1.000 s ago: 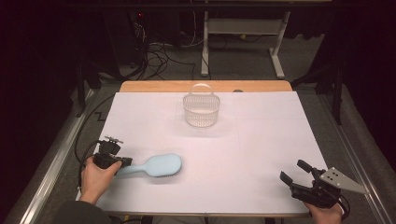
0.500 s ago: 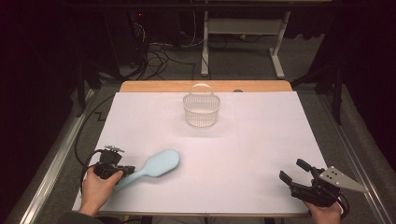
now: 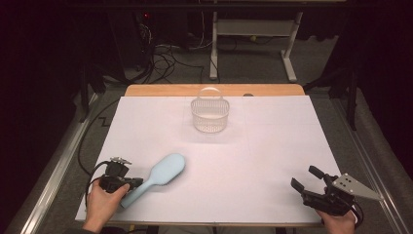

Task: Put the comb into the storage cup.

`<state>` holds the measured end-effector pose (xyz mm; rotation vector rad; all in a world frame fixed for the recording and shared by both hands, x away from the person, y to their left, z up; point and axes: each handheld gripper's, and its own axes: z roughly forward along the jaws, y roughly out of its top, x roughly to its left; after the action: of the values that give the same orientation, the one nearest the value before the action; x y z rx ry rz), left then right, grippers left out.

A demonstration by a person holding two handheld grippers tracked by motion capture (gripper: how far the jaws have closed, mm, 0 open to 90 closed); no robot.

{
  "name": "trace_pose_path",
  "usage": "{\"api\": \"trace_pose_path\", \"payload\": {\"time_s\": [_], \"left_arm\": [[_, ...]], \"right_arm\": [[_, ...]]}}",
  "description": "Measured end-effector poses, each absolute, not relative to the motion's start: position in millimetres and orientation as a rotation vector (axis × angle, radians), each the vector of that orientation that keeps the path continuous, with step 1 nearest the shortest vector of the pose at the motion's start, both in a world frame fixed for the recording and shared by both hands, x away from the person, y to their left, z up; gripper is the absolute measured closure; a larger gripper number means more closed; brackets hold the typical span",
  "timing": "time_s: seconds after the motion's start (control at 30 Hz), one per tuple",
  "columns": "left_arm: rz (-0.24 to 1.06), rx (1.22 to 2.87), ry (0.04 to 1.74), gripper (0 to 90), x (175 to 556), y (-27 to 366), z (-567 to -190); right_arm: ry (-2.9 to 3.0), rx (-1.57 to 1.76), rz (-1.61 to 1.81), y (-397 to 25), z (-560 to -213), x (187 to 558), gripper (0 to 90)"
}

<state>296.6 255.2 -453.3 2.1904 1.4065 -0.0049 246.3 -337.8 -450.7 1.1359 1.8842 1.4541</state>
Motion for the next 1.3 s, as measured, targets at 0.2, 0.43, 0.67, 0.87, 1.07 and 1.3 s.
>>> {"api": "trace_pose_path", "payload": {"time_s": [0.2,0.43,0.67,0.87,1.07,1.3], "left_arm": [[-0.011,2.186,1.386,90.0,294,253,-452],[-0.022,2.174,1.380,90.0,291,252,-452],[-0.029,2.172,1.378,90.0,290,251,-453],[-0.011,2.174,1.379,87.8,289,252,-452],[0.057,2.186,1.369,65.6,288,253,-447],[0.121,2.160,1.364,46.4,287,257,-441]], "right_arm": [[1.885,1.134,1.453,-338,-451,246,18.6],[1.885,1.134,1.454,-338,-451,246,18.6],[1.885,1.135,1.456,-338,-451,247,18.6],[1.880,1.141,1.464,-338,-450,246,18.6],[1.877,1.144,1.475,-339,-450,247,18.6],[1.876,1.146,1.478,-339,-450,246,18.6]]}}
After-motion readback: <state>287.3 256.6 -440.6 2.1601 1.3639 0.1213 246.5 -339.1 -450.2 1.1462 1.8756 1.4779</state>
